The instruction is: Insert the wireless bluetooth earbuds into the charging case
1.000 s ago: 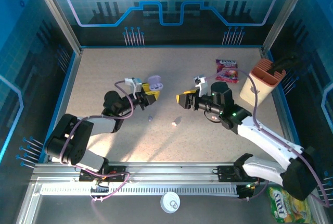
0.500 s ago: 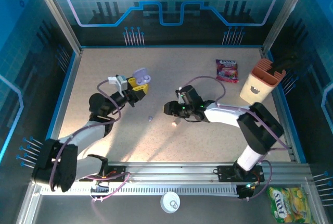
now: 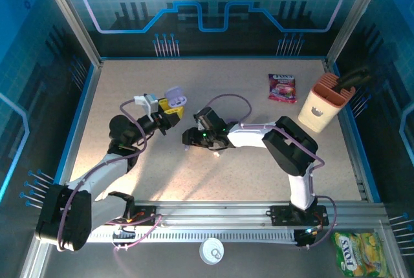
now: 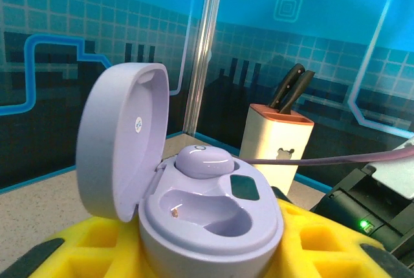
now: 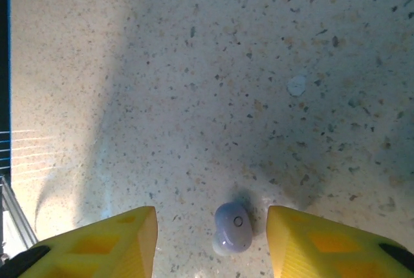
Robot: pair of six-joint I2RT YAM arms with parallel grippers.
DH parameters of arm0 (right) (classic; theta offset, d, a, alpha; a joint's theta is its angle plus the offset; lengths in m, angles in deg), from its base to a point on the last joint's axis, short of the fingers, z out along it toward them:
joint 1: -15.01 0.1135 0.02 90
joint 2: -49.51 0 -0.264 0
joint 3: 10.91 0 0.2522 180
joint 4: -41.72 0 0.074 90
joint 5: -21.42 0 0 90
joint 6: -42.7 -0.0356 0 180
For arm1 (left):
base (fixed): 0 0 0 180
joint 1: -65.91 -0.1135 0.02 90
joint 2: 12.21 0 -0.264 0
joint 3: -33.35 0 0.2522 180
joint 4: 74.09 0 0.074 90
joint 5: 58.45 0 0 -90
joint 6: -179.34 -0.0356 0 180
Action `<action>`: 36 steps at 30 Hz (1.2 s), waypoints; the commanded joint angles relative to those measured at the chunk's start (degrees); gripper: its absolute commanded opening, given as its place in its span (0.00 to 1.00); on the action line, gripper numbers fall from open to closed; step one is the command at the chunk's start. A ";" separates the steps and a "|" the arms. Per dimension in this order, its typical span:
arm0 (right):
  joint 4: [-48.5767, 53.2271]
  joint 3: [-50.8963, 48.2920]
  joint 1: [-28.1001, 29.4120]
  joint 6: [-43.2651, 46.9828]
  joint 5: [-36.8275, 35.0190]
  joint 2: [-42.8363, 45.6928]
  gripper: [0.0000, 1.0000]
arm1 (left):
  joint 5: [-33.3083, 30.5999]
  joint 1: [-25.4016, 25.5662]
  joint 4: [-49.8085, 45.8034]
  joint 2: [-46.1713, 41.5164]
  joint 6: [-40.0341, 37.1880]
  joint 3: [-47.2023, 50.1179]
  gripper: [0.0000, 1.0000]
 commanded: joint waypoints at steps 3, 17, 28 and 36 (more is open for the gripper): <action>2.15 2.49 0.63 -0.03 1.75 -3.30 0.47 | -1.07 -0.26 0.58 -0.05 -1.98 -1.56 0.35; 4.02 4.30 2.17 0.29 3.72 -4.70 0.38 | -0.77 -0.31 -0.22 0.37 -2.51 -1.78 0.35; 6.56 4.46 2.39 1.62 2.44 -5.09 0.29 | -1.03 -0.26 -0.42 -0.05 -3.21 -1.38 0.36; 7.93 4.38 2.30 1.63 1.02 -4.63 0.21 | -1.55 -0.27 -1.41 -0.02 -4.31 -1.28 0.36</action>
